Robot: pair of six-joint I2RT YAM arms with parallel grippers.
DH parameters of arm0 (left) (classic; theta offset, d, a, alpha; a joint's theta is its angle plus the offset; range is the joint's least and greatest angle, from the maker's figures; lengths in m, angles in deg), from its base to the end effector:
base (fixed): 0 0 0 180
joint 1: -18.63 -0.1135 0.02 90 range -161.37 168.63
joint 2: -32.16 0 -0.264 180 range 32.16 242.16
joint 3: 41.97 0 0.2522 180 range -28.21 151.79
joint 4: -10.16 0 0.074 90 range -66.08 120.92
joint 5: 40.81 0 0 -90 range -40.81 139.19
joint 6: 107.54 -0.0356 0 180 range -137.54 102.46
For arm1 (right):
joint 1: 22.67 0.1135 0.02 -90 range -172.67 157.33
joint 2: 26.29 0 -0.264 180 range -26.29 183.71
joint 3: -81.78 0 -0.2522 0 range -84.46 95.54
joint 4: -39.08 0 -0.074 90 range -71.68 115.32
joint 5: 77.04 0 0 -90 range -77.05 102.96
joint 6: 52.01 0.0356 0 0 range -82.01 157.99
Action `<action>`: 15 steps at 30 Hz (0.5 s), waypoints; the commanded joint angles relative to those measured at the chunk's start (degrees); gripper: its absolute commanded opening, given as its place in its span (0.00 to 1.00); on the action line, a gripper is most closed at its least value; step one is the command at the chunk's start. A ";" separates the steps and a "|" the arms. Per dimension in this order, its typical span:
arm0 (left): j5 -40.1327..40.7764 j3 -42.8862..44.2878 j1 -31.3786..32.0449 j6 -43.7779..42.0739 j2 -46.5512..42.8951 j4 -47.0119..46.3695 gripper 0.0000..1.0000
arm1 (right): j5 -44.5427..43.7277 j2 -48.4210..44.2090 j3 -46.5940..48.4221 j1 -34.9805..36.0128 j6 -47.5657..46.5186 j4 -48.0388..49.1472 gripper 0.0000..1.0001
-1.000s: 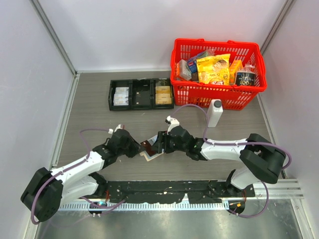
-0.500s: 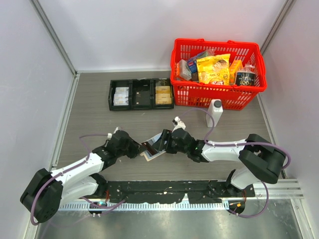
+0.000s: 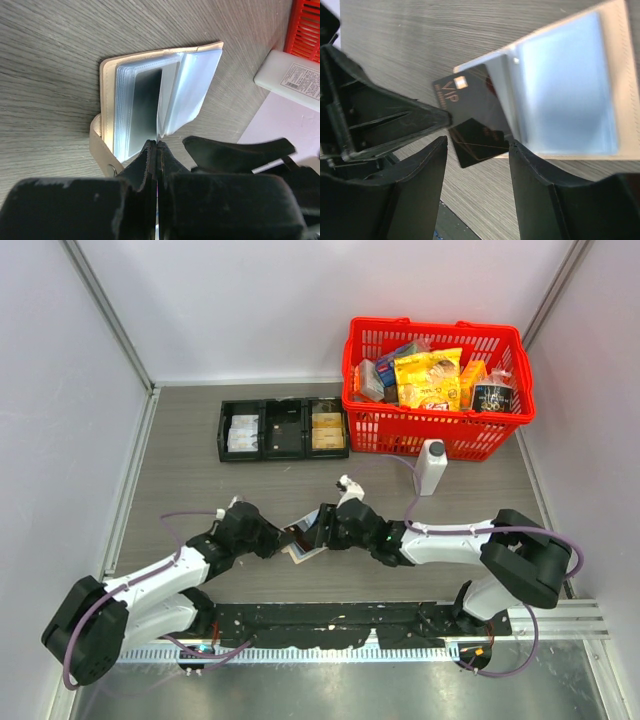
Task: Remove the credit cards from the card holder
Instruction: Remove the credit card from the card holder.
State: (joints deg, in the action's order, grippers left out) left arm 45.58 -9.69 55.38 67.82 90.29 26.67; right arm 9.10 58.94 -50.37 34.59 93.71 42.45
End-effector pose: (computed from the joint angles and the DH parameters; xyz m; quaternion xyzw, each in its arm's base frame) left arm 0.1497 -0.1146 0.1539 -0.3648 0.8386 -0.3672 0.1701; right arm 0.1584 0.2420 0.1622 0.0039 0.8826 0.3747 0.2838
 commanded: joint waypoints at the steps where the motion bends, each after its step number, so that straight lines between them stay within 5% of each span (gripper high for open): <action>1: -0.69 0.81 0.07 0.33 0.67 -0.99 0.00 | -6.59 -1.82 7.56 3.91 -15.45 -6.04 0.57; 15: -0.34 2.22 0.07 -0.55 0.67 0.95 0.00 | -22.50 2.66 13.55 17.97 -42.26 -11.77 0.56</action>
State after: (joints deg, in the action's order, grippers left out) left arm 45.49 -9.58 55.38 67.67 90.83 27.43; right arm -6.95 60.43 -38.92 49.78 60.58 30.88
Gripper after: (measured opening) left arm 0.009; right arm 0.569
